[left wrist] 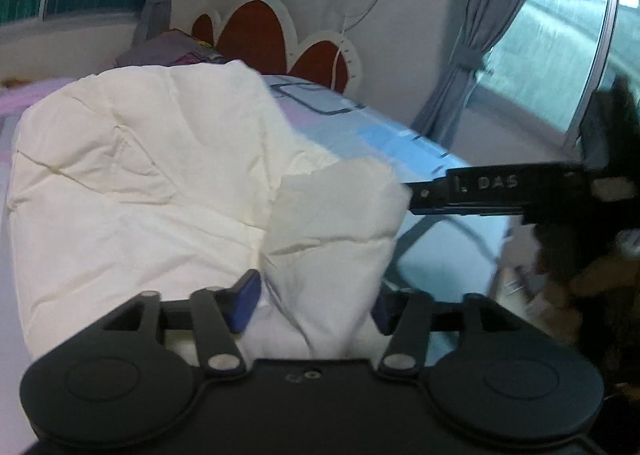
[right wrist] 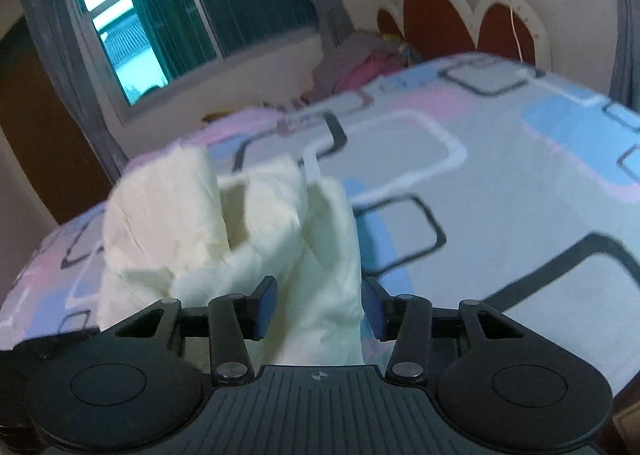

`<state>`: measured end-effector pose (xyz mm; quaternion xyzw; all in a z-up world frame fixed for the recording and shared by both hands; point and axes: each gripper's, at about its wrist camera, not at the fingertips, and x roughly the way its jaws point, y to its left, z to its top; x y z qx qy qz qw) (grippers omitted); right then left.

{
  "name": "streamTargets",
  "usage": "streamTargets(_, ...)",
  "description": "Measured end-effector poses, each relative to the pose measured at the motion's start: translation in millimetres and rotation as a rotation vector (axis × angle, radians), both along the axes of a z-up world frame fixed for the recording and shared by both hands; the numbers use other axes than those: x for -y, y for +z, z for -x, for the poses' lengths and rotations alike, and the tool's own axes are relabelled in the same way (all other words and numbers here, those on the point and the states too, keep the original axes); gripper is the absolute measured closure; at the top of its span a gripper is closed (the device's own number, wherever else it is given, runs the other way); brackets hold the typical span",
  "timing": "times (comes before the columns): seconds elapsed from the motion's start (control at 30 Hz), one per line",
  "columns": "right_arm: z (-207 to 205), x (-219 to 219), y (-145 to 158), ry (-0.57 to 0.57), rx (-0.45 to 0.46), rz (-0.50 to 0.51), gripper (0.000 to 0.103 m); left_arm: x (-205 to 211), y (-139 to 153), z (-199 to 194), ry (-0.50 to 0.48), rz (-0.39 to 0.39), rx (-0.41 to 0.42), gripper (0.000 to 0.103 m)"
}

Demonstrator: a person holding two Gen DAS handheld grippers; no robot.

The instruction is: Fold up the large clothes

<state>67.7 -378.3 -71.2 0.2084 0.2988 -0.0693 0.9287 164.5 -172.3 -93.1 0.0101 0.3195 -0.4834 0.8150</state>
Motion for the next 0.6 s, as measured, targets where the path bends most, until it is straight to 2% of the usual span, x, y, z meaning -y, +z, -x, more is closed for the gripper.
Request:
streamTargets(0.13,6.3,-0.5,14.0,-0.018,0.023,-0.002,0.042,-45.1,31.6,11.6,0.003,0.088,-0.024,0.036)
streamTargets(0.2,5.0,-1.7,23.3,-0.018,0.051,-0.016,0.042,-67.9,41.3,9.0,0.065,0.110,0.004,0.034)
streamTargets(0.27,1.8,-6.8,32.8,0.000,0.083,-0.047,0.042,-87.5,46.9,-6.2,0.173,0.123,0.029,0.034)
streamTargets(0.37,-7.2,-24.4,39.3,0.083,0.111,-0.062,0.042,-99.6,39.4,-43.0,0.371,0.073,0.058,0.034)
streamTargets(0.43,-15.5,-37.1,34.5,0.146,0.096,-0.070,0.042,-94.5,24.5,-66.5,0.442,0.013,0.072,0.037)
streamTargets(0.47,-19.0,-42.6,29.3,0.173,0.080,-0.066,0.042,-89.7,15.8,-76.3,0.449,-0.006,0.066,0.037)
streamTargets(0.53,-22.4,-54.1,19.4,0.210,0.048,-0.028,0.042,-83.5,4.3,-90.9,0.452,-0.031,0.049,0.045)
streamTargets(0.57,-23.8,-57.4,13.4,0.215,0.028,-0.004,0.042,-78.0,-3.7,-95.2,0.435,-0.041,0.038,0.056)
streamTargets(0.6,-24.0,-58.2,7.9,0.216,0.006,0.011,0.042,-77.6,-11.3,-98.4,0.419,-0.051,0.020,0.060)
